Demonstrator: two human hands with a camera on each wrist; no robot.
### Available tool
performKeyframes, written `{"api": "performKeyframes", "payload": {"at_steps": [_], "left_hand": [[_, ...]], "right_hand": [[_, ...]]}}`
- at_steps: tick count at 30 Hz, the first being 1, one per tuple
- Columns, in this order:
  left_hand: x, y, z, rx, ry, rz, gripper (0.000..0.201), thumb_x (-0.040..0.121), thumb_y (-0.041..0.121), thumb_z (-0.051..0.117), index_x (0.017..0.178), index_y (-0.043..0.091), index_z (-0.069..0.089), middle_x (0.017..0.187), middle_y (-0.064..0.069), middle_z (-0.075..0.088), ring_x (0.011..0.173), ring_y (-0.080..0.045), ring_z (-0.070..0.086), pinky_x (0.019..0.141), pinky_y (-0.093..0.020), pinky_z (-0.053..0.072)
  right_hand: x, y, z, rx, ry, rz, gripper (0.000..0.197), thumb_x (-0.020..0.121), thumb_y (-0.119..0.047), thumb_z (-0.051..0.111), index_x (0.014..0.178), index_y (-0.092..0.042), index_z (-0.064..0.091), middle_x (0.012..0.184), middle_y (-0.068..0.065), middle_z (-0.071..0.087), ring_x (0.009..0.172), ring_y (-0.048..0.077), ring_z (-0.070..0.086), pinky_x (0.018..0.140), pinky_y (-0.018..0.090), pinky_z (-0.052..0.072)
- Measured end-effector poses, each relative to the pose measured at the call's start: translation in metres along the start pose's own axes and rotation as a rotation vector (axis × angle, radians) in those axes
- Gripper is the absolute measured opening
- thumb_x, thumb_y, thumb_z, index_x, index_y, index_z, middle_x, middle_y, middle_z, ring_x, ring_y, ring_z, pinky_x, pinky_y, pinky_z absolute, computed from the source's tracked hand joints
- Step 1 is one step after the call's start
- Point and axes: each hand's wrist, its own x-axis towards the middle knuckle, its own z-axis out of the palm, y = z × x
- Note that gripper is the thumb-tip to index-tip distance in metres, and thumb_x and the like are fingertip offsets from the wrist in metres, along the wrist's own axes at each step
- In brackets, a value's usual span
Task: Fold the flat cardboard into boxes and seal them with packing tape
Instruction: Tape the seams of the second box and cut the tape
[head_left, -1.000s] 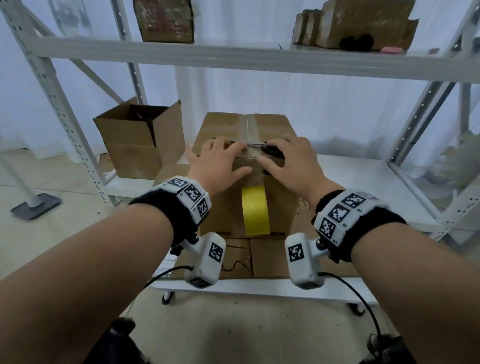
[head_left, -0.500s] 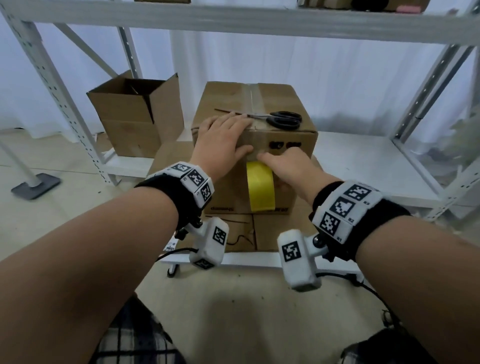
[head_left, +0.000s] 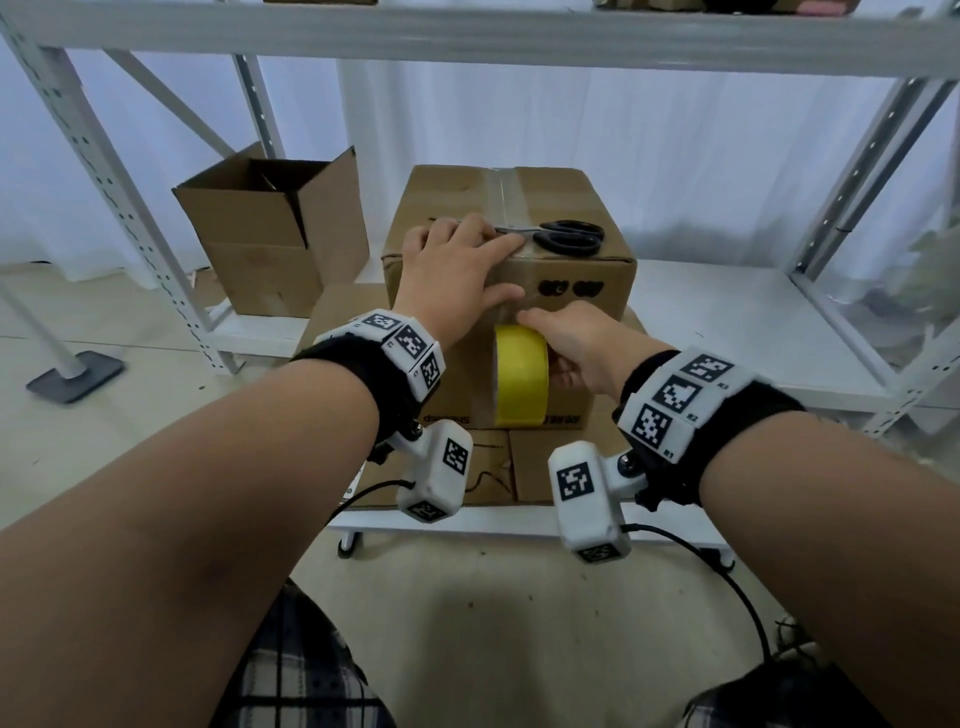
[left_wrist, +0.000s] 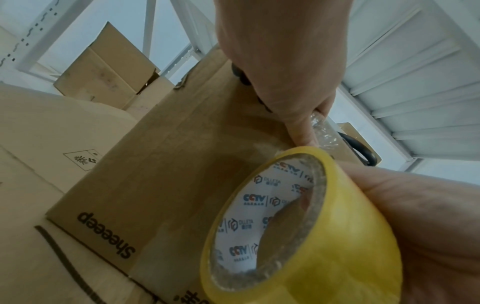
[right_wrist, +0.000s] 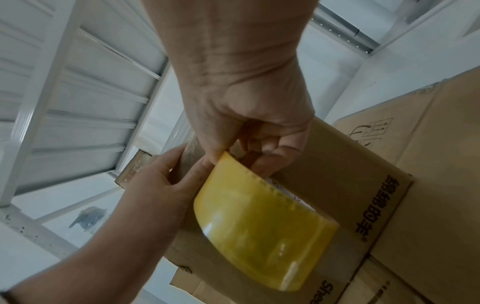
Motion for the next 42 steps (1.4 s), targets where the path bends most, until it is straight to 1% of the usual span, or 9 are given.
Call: {"api": "performKeyframes", "payload": {"at_steps": [8,15,19,23,28,31,36,39,42], "left_hand": [[0.002,-0.001,0.004,0.053,0.050,0.074,0.062,0.085,0.060,0.055,0.137,0.028,0.047,0.132,-0.001,0.050,0.123,-0.027,0.044,0.103,-0.043,0.027],[0.010,0.001,0.001,0.103,0.038,0.126,0.067,0.076,0.066,0.061,0.126,0.023,0.051,0.123,-0.001,0.053,0.114,-0.027,0.048,0.098,-0.042,0.032],[0.012,-0.002,-0.005,0.042,0.020,0.161,0.057,0.086,0.056,0.056,0.131,0.020,0.054,0.119,-0.003,0.056,0.109,-0.026,0.050,0.093,-0.039,0.036],[0.011,-0.003,-0.011,-0.121,-0.001,0.184,0.044,0.098,0.037,0.049,0.134,0.012,0.055,0.124,-0.007,0.060,0.112,-0.027,0.053,0.094,-0.037,0.039],[0.007,-0.002,-0.015,-0.270,0.019,0.172,0.037,0.100,0.028,0.048,0.132,0.013,0.058,0.134,-0.004,0.058,0.124,-0.021,0.053,0.103,-0.032,0.037],[0.002,-0.007,-0.016,-0.242,0.017,0.174,0.041,0.096,0.031,0.053,0.135,0.017,0.055,0.136,-0.003,0.057,0.125,-0.021,0.052,0.108,-0.039,0.037],[-0.012,-0.016,-0.015,0.041,-0.110,-0.071,0.059,0.094,0.050,0.045,0.148,0.039,0.026,0.156,0.004,0.029,0.146,-0.027,0.016,0.113,-0.061,-0.001],[-0.011,-0.017,-0.017,-0.031,-0.147,-0.127,0.054,0.096,0.047,0.044,0.148,0.040,0.028,0.157,0.008,0.026,0.147,-0.026,0.011,0.110,-0.067,-0.003],[-0.007,-0.025,-0.018,-0.014,-0.156,-0.097,0.050,0.098,0.040,0.045,0.146,0.041,0.031,0.159,0.010,0.019,0.148,-0.024,0.004,0.112,-0.065,-0.007]], "right_hand": [[0.005,0.004,-0.020,-0.129,-0.027,-0.061,0.040,0.101,-0.042,0.044,0.090,-0.007,0.059,0.069,0.006,0.062,0.040,0.009,0.060,0.044,0.022,0.048],[0.011,0.002,-0.041,-0.459,0.341,-0.558,0.041,0.096,-0.026,0.045,0.058,-0.011,0.050,0.051,0.000,0.050,0.044,0.011,0.043,0.050,0.026,0.033],[0.012,-0.011,-0.043,-0.746,0.686,-0.809,0.018,0.095,-0.031,0.049,0.084,-0.017,0.054,0.088,-0.001,0.050,0.082,0.017,0.047,0.067,0.027,0.030],[0.036,-0.008,-0.041,-0.850,0.520,-0.780,0.036,0.097,-0.039,0.042,0.122,-0.017,0.056,0.123,0.005,0.054,0.118,0.026,0.047,0.106,0.042,0.030],[0.043,-0.011,-0.043,-0.689,0.463,-0.727,0.030,0.102,-0.032,0.034,0.104,-0.020,0.062,0.106,0.002,0.059,0.105,0.027,0.053,0.083,0.036,0.037],[0.035,-0.021,-0.043,-0.694,0.535,-0.633,0.027,0.097,-0.030,0.043,0.102,-0.020,0.067,0.113,0.004,0.056,0.111,0.027,0.048,0.089,0.037,0.036],[0.032,-0.027,-0.038,-0.411,0.378,-0.487,0.017,0.086,-0.037,0.057,0.097,-0.025,0.063,0.119,0.007,0.053,0.099,0.021,0.054,0.084,0.034,0.046],[0.029,-0.029,-0.043,-0.403,0.360,-0.500,0.014,0.085,-0.032,0.061,0.091,-0.020,0.060,0.110,0.006,0.053,0.078,0.009,0.050,0.063,0.021,0.037],[0.023,-0.039,-0.052,-0.456,0.292,-0.471,0.017,0.084,-0.027,0.067,0.082,-0.012,0.061,0.093,0.004,0.056,0.083,0.014,0.051,0.070,0.026,0.040]]}}
